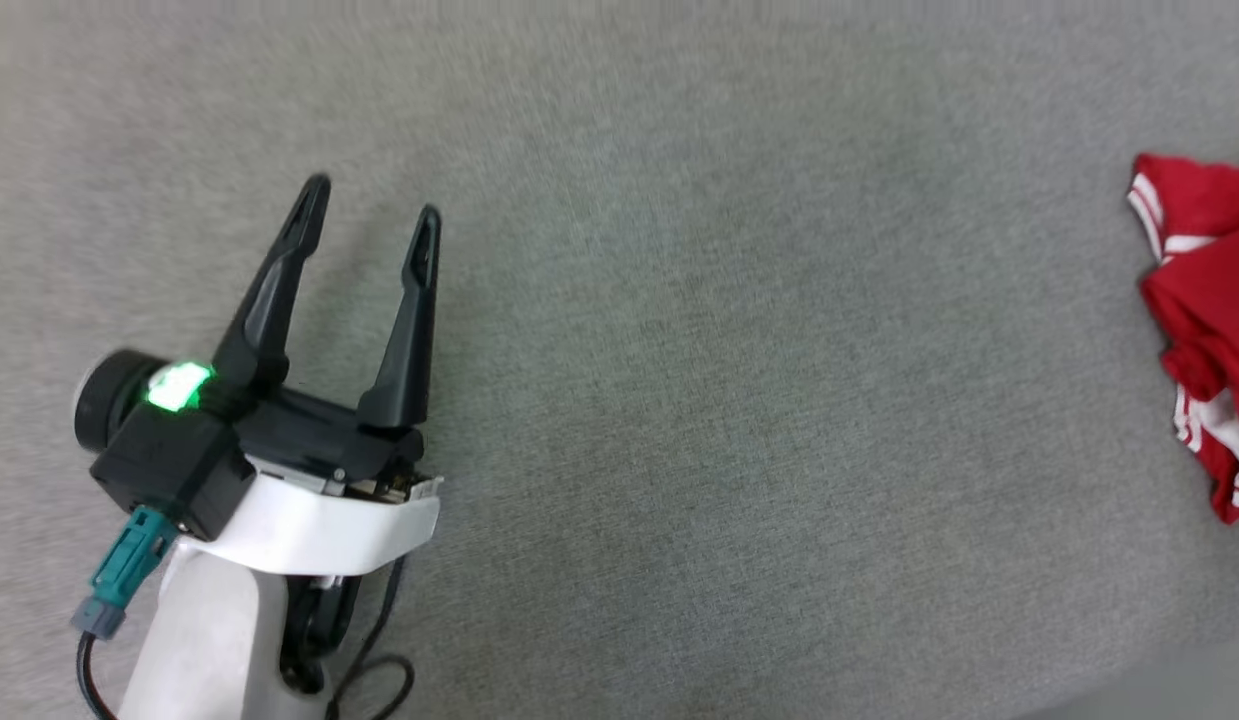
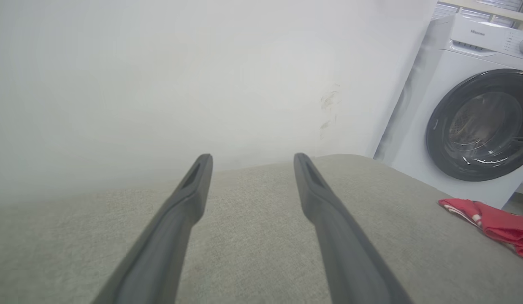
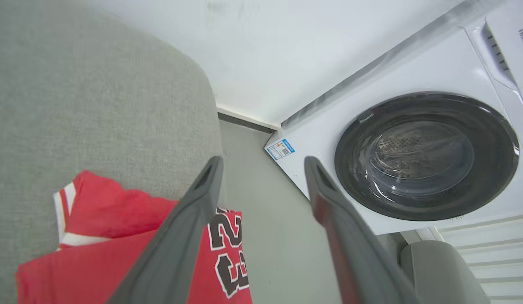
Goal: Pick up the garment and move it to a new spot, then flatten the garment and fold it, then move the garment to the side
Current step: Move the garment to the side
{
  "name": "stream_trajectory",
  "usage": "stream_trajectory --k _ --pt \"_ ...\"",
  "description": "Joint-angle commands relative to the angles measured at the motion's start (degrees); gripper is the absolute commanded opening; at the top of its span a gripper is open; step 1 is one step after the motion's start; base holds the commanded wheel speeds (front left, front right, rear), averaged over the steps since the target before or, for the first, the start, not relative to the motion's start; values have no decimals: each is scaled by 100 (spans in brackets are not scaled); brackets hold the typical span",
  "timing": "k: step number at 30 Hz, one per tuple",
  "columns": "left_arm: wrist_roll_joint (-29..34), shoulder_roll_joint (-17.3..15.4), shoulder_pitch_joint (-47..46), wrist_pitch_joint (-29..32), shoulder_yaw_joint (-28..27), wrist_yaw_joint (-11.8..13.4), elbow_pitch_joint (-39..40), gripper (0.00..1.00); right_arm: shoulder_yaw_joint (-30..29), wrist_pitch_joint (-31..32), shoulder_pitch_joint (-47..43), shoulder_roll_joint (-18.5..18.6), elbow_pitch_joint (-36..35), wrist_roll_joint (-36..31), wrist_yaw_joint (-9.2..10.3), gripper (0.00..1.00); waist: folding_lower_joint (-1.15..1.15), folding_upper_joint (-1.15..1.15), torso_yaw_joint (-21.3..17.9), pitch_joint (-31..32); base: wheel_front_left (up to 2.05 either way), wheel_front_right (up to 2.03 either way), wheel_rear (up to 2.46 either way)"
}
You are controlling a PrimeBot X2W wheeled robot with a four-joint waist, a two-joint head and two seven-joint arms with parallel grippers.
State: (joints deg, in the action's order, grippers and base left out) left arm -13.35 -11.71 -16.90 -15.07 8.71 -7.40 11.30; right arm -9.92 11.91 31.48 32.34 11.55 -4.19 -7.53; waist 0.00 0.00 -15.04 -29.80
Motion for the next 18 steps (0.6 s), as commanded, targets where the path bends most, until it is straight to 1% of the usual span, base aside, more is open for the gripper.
stream_trajectory --k 1,4,9,14,18 --pt "-10 51 109 -12 -68 -8 -25 100 -10 -74 -113 -85 -142 31 8 100 0 0 169 458 0 0 0" --pt "60 187 299 -12 -332 0 -121 100 68 -281 -376 -368 -585 162 7 100 0 0 340 823 0 0 0" --pt "55 453 668 -12 -767 14 -302 100 79 -571 -894 -1071 -1259 541 7 100 0 0 609 1320 0 0 0" --pt "159 575 946 -12 -926 4 -487 100 25 -837 -1481 -1823 -1743 699 6 100 0 0 876 1664 0 0 0" --pt "196 638 1117 -12 -993 -2 -646 100 42 -1078 -1943 -2266 -1868 761 6 100 0 0 1057 1878 0 0 0"
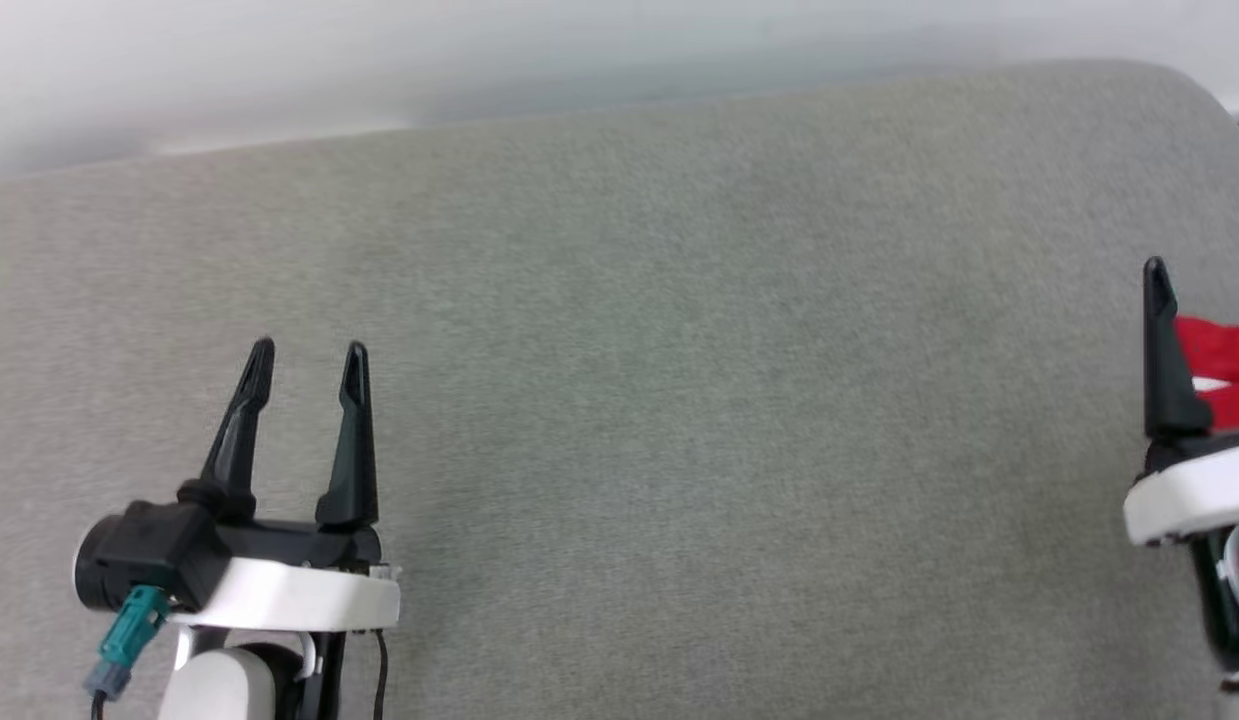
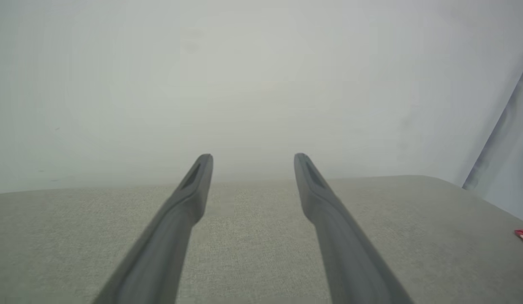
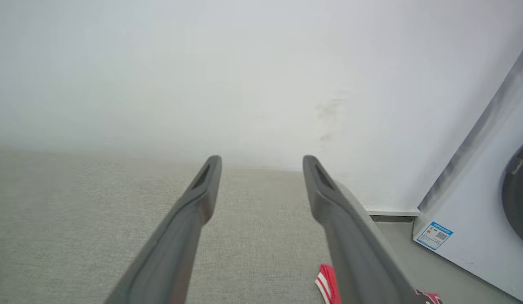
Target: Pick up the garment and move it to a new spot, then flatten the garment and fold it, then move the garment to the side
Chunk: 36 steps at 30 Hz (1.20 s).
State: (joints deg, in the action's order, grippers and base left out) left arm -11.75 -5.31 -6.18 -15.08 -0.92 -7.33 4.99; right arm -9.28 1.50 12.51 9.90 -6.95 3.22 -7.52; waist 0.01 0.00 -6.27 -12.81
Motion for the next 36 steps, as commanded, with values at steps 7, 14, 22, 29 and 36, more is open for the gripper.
stream_trajectory --k 7,14,22,29,36 --pt "20 114 376 -11 -48 -13 -403 100 393 -551 -642 -301 310 209 5 100 -1 0 389 479 0 0 0" --pt "56 163 579 -11 -10 -14 -606 100 624 -997 -904 -505 701 310 5 100 -1 0 518 695 0 0 0" --pt "21 206 650 -11 -26 -14 -614 100 657 -1270 -880 -656 971 401 5 100 -1 0 553 750 0 0 0" --pt "72 216 614 -11 -35 -15 -593 100 700 -1331 -810 -691 1039 385 5 100 -1 0 541 723 0 0 0" --pt "10 226 592 -11 -40 -15 -552 100 721 -1384 -762 -705 1113 314 5 100 -1 0 525 700 0 0 0"
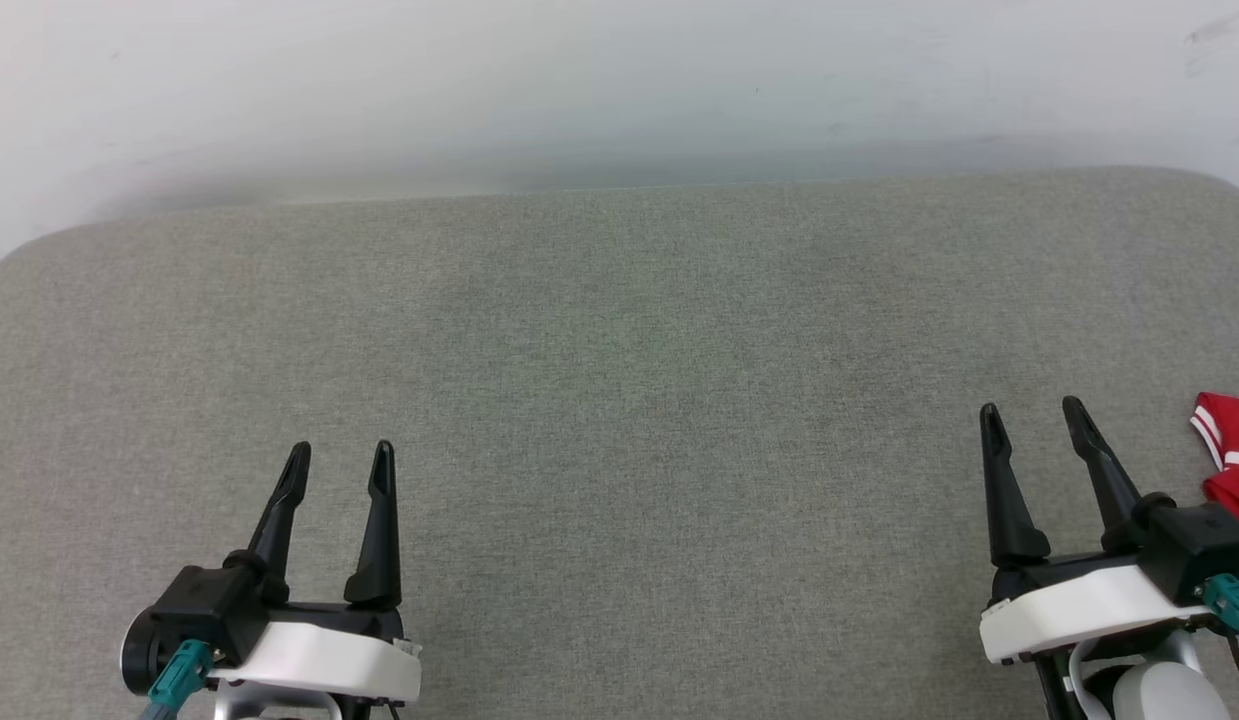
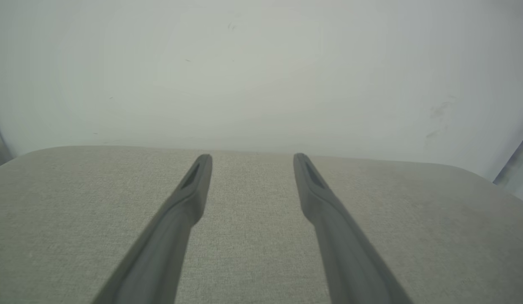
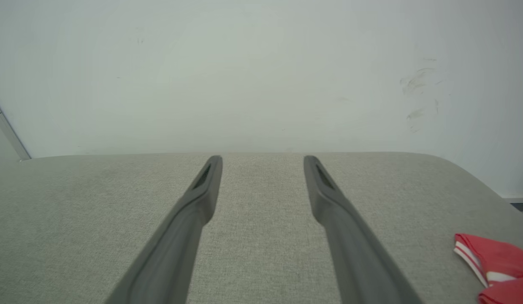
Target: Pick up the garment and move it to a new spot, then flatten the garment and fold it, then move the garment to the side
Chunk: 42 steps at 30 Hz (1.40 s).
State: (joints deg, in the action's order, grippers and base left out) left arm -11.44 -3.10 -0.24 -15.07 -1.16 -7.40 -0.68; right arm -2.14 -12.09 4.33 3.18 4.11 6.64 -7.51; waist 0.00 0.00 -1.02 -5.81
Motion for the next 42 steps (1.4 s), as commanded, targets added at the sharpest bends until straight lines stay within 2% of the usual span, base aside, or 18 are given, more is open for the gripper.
stream_trajectory --k 1,7,8,12,42 --pt "-34 6 0 -12 -18 -8 20 100 9 -36 55 -34 14 -30 4 100 0 0 -2 1 0 0 0" --pt "-95 6 -25 -12 -16 -9 78 100 25 -69 84 -40 59 -16 4 100 0 0 -3 -2 0 0 0" --pt "-101 7 1 0 9 1 37 0 27 -49 8 -7 66 8 0 0 -1 0 -4 -3 0 0 0" --pt "-199 17 47 16 46 2 -143 0 46 -31 -100 -7 243 113 0 0 -1 0 -4 0 0 0 0" --pt "-3338 -134 -223 672 16 -4 -603 0 -14 582 23 88 514 3410 1 0 -1 0 23 141 0 0 0"
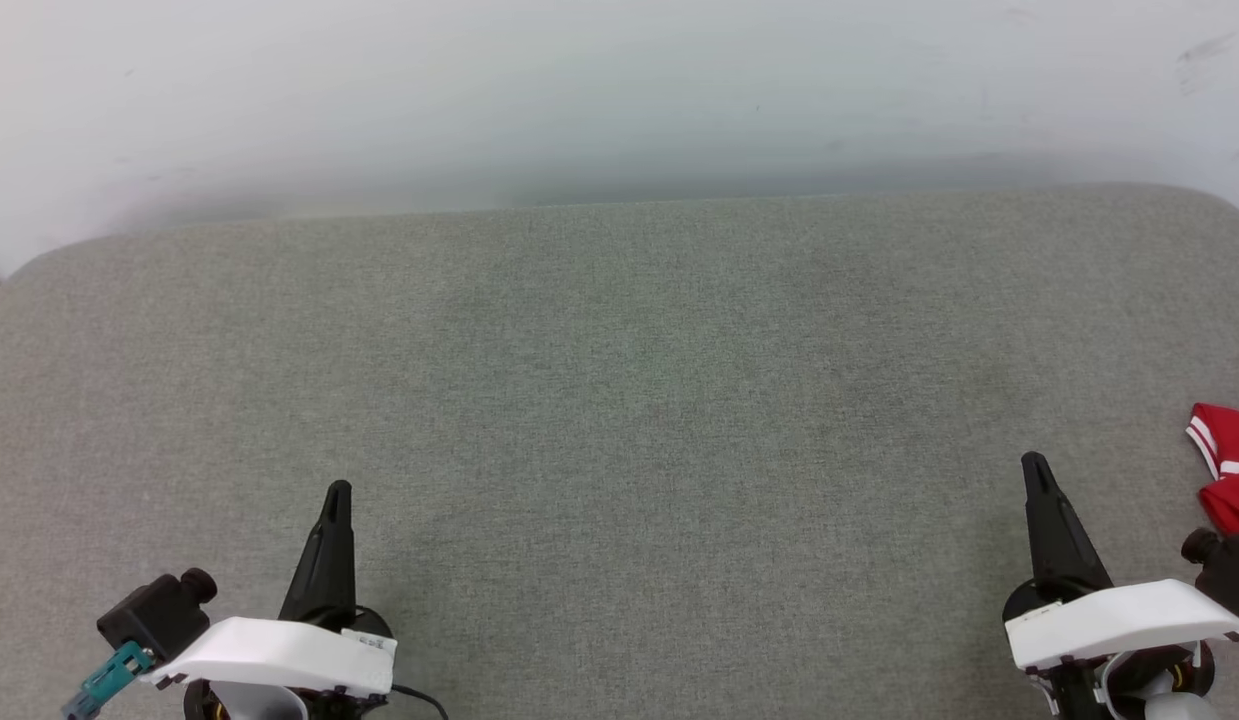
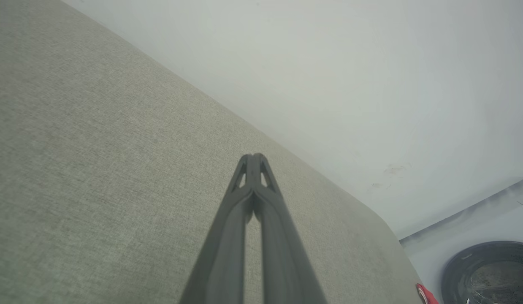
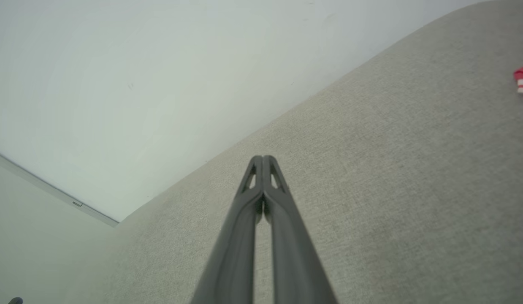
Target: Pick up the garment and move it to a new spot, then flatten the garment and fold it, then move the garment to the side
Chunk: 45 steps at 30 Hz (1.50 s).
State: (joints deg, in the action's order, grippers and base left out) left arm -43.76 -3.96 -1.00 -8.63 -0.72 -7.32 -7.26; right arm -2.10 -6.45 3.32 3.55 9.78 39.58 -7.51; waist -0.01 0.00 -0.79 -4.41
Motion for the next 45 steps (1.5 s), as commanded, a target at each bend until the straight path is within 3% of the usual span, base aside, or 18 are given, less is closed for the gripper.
stream_trajectory --k 1,23,45 --pt "-188 -51 -150 47 -31 -12 45 0 -20 38 128 53 -46 202 1 0 0 0 1 6 0 0 0" --pt "-1773 -76 -270 437 -102 -16 -170 0 -90 395 200 68 96 1884 1 0 1 0 20 105 0 0 0" --pt "-2976 -76 -366 758 -193 -20 -351 0 -168 685 235 63 214 3173 2 0 1 0 38 200 0 0 0"
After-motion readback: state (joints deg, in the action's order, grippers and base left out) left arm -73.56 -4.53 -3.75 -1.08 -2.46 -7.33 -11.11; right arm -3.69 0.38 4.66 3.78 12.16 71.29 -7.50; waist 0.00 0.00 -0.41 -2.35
